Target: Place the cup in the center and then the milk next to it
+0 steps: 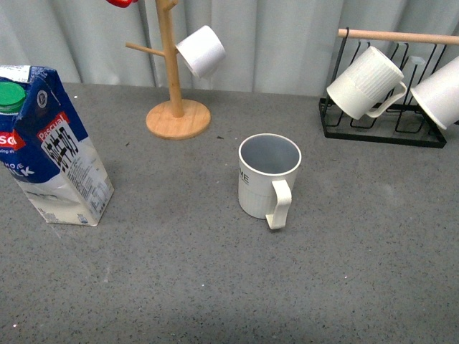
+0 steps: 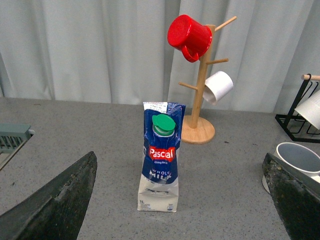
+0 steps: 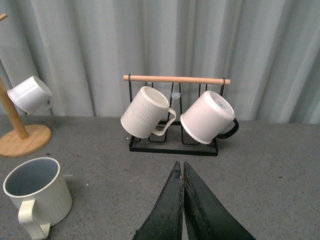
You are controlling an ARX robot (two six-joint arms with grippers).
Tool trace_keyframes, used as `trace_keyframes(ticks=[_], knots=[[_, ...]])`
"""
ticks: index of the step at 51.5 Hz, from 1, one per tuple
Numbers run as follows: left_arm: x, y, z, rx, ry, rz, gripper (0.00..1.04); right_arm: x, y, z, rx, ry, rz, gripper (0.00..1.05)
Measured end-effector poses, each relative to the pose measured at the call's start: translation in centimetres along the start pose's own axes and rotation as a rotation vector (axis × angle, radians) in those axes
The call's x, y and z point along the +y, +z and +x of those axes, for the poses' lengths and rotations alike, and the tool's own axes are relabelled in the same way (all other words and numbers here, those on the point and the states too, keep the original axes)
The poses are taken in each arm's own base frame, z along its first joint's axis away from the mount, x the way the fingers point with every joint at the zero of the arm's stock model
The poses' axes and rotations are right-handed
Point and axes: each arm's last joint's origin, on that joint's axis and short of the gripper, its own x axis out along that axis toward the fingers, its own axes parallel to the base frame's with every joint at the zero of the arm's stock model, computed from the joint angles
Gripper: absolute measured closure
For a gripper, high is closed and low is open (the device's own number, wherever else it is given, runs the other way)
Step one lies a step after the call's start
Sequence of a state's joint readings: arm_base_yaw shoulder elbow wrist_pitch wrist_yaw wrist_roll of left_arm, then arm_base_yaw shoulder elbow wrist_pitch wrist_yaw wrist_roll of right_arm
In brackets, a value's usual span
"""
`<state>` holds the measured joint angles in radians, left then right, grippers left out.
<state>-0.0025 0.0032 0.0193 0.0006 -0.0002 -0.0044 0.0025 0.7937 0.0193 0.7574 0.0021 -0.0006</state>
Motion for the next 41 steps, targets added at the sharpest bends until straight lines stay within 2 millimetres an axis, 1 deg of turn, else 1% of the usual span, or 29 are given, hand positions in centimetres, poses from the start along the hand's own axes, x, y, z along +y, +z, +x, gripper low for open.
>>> trace_keyframes(ticks=[28, 41], knots=[[0.0, 0.0, 0.0, 0.000, 0.000, 0.000, 0.07, 0.0, 0.6, -2.6, -0.022, 0.001, 0.000, 1.04], [0.0, 0.0, 0.0, 0.000, 0.000, 0.000, 0.07, 0.0, 0.6, -3.2, -0.025, 0.000, 0.000, 1.04]])
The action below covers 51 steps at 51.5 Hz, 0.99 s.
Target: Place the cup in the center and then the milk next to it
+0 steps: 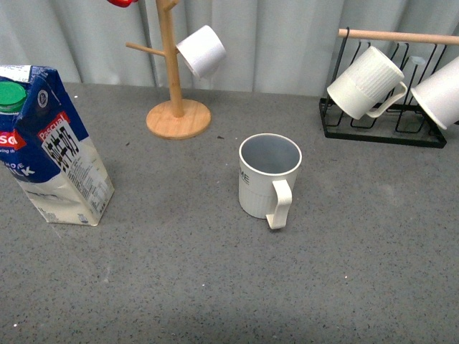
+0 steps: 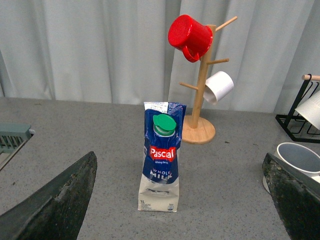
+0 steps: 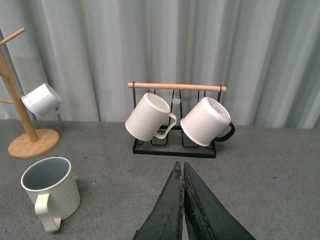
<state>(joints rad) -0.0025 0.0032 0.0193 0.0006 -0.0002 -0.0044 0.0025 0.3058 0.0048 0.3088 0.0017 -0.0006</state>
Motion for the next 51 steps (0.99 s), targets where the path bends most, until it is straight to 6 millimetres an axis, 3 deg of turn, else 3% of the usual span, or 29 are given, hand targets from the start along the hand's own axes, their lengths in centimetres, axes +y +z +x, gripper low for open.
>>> trace_keyframes(ticks=[38, 45, 51], knots=[[0.0, 0.0, 0.0, 0.000, 0.000, 0.000, 0.07, 0.0, -0.3, -1.9, 0.005, 0.003, 0.000, 1.04], [0.0, 0.0, 0.0, 0.000, 0.000, 0.000, 0.07, 0.0, -0.3, -1.9, 0.006, 0.002, 0.000, 0.86], [0.0, 0.0, 0.0, 0.000, 0.000, 0.000, 0.07, 0.0, -0.3, -1.9, 0.006, 0.002, 0.000, 0.63]])
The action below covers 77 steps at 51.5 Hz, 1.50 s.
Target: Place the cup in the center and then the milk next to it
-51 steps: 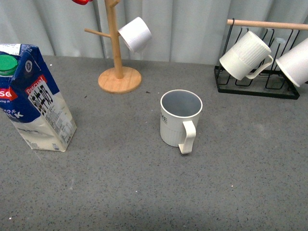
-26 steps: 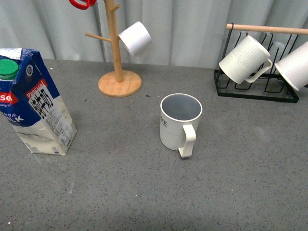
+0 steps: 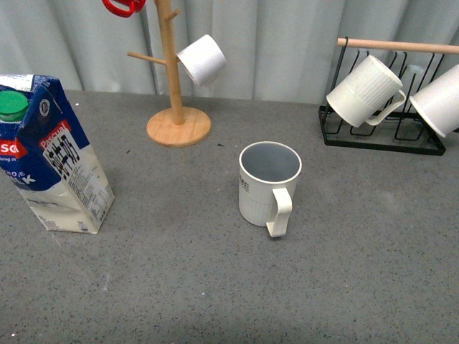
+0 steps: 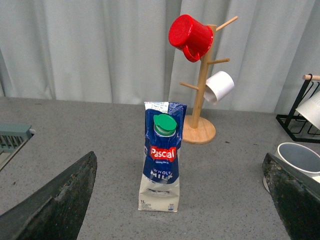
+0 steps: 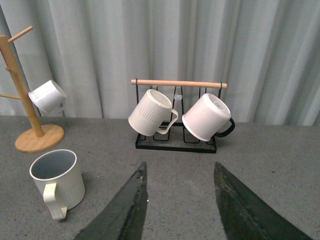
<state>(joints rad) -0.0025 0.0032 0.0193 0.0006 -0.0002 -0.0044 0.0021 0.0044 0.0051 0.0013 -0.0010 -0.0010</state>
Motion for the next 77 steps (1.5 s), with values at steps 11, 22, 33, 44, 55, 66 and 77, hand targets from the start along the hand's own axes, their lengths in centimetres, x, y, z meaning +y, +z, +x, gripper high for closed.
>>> trace_keyframes(ticks=[11, 22, 33, 44, 55, 66, 77], knots=[[0.0, 0.0, 0.0, 0.000, 0.000, 0.000, 0.07, 0.0, 0.0, 0.0, 0.000, 0.000, 0.000, 0.29], [0.1, -0.3, 0.1, 0.042, 0.067, 0.003, 0.07, 0.0, 0.0, 0.0, 0.000, 0.000, 0.000, 0.10], [0.8, -0.8, 1.8, 0.138, 0.070, -0.042, 0.07, 0.0, 0.0, 0.0, 0.001, 0.001, 0.001, 0.09], [0.5, -1.2, 6.3, 0.209, 0.025, -0.085, 0.07, 0.0, 0.0, 0.0, 0.000, 0.000, 0.001, 0.09], [-0.8, -3.8, 9.3, 0.303, 0.011, -0.059, 0.07, 0.0, 0.0, 0.0, 0.000, 0.000, 0.001, 0.09], [-1.6, -5.2, 11.8, 0.359, 0.020, -0.035, 0.07, 0.0, 0.0, 0.0, 0.001, 0.001, 0.001, 0.09], [-0.7, -5.7, 13.5, 0.369, 0.075, 0.000, 0.07, 0.0, 0.0, 0.0, 0.001, 0.001, 0.001, 0.09]])
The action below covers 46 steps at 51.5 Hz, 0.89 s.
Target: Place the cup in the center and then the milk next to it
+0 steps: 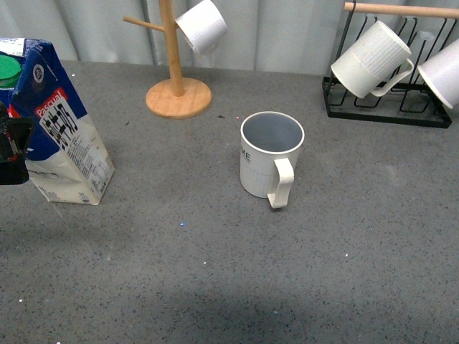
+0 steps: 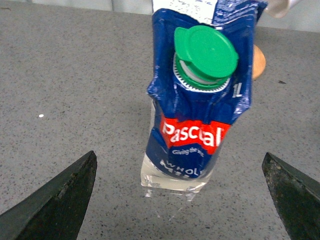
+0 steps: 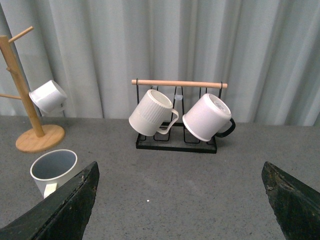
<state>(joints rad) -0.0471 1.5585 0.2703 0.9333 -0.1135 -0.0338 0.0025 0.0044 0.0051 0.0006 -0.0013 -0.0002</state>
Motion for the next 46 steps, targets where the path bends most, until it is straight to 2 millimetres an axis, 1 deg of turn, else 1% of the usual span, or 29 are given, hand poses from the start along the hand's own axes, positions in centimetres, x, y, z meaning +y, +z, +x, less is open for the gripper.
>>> trace_keyframes(ticks=[7, 15, 24, 46], knots=[[0.6, -0.2, 0.9, 0.017, 0.028, -0.002, 0.07, 0.0, 0.0, 0.0, 0.000, 0.000, 0.000, 0.09], [1.1, 0.0, 2.0, 0.014, 0.047, -0.015, 0.07, 0.0, 0.0, 0.0, 0.000, 0.000, 0.000, 0.09], [1.0, 0.5, 2.6, 0.001, 0.041, -0.039, 0.07, 0.0, 0.0, 0.0, 0.000, 0.000, 0.000, 0.09], [0.7, 0.9, 3.6, -0.002, 0.022, -0.058, 0.07, 0.0, 0.0, 0.0, 0.000, 0.000, 0.000, 0.09]])
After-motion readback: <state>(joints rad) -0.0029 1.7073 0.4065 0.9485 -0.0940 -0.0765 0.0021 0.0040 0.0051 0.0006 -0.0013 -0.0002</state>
